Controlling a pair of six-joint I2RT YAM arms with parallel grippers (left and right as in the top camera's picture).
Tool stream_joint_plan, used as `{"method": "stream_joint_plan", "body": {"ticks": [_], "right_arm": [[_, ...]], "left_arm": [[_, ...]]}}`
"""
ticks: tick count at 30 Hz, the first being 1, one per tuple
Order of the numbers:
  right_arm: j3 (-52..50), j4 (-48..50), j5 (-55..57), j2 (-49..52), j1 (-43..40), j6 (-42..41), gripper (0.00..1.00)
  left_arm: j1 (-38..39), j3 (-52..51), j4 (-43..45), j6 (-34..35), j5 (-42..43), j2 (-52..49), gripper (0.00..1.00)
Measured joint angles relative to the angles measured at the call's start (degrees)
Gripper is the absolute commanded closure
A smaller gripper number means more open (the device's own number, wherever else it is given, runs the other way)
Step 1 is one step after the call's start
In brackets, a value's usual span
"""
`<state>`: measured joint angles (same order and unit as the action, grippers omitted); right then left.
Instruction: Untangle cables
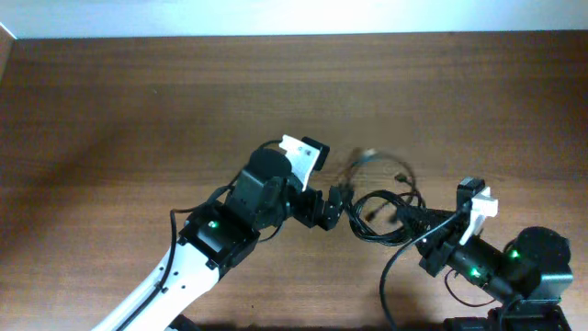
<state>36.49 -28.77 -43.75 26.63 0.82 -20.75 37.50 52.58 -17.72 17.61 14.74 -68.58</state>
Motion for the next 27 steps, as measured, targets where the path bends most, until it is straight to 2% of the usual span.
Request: {"method": "stream_joint_plan", "body": {"ticks": [2, 3, 4, 5, 6, 9, 13, 15, 18, 21, 24, 27], "right_arm": [[0.0, -1.6, 3.91, -0.04, 0.0, -0.5, 0.96], [0.0, -2.62, 6.38, -0.07, 0.0, -0.83, 0.96], [0.0, -2.95, 8.17, -0.04, 0.0, -1.18, 0.96], [0.0, -2.95, 8.72, 0.04, 0.0, -1.31, 0.96], [0.0, -2.95, 9.05, 0.39, 0.0, -1.38, 0.96], [0.0, -2.93, 9.22, 3.37, 0.0, -1.49, 0.96], [0.0, -1.53, 6.47, 7.04, 0.0, -1.53, 0.96], [0.0, -0.31, 3.76, 8.04, 0.0, -1.55, 0.96], [0.0, 2.49, -1.11, 9.33, 0.0, -1.42, 0.96], [0.0, 5.79, -8.72, 9.55, 0.0, 0.31, 0.96], [0.0, 5.99, -11.04, 9.55, 0.0, 1.27, 0.96], [0.0, 6.1, -11.87, 9.6, 0.0, 1.51, 0.96]], "left_arm": [[0.0, 0.0, -1.03, -1.81, 2.08, 0.0, 0.02], [-0.02, 0.0, -1.38, -5.11, 5.14, 0.0, 0.27], [0.0, -0.02, -1.75, -9.62, 9.42, 0.26, 0.2], [-0.02, -0.02, -2.14, -13.86, 13.55, 0.85, 0.05], [0.0, -0.02, -2.25, -17.68, 17.7, 1.77, 0.01], [0.0, 0.0, -4.33, -31.12, 28.48, 5.97, 0.01], [1.44, -0.07, -8.46, -42.49, 30.91, 6.34, 0.05], [5.73, -0.07, -8.57, -50.93, 29.35, 6.34, 0.0], [9.7, -0.07, -8.17, -54.66, 22.25, 6.19, 0.08], [9.92, -0.07, -7.45, -55.63, 20.0, 4.13, 0.13], [9.92, -0.07, -7.32, -55.87, 19.63, 2.45, 0.16], [9.92, -0.07, -7.1, -56.19, 19.3, 2.38, 0.34]]}}
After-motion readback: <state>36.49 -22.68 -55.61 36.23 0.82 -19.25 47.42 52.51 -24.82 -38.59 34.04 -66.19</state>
